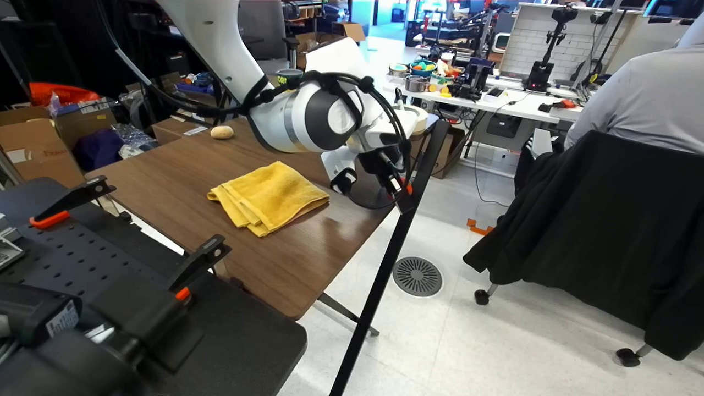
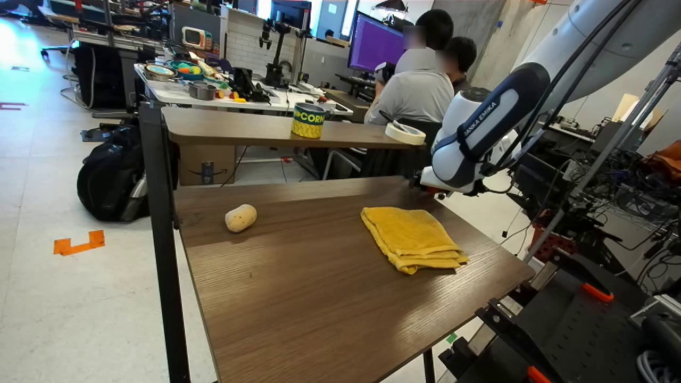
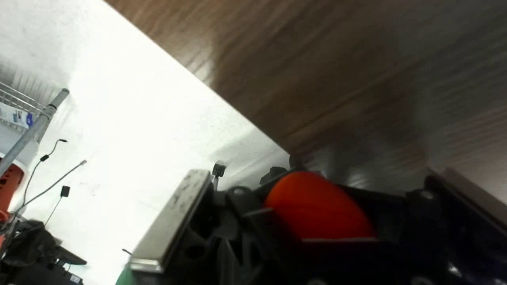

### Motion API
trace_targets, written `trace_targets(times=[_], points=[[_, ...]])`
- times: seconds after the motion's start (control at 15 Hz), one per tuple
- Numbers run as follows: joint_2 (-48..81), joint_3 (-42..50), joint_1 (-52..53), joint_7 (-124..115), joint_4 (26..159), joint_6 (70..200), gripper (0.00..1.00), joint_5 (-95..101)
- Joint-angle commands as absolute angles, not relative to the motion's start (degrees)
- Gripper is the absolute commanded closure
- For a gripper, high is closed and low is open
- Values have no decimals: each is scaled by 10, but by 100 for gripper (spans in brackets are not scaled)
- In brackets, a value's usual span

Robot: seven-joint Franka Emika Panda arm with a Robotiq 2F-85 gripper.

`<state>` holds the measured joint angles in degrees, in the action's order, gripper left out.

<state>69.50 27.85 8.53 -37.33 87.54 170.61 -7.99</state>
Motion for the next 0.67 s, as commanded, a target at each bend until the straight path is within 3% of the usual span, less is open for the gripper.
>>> trace_targets(times=[0.0,0.27,0.6], points=[[643,293,125,-339,1003,1792,100,-79],[608,284,146,-273,1111,1907,100,-107],[535,196,113,-186,1194,1984,100,-136]])
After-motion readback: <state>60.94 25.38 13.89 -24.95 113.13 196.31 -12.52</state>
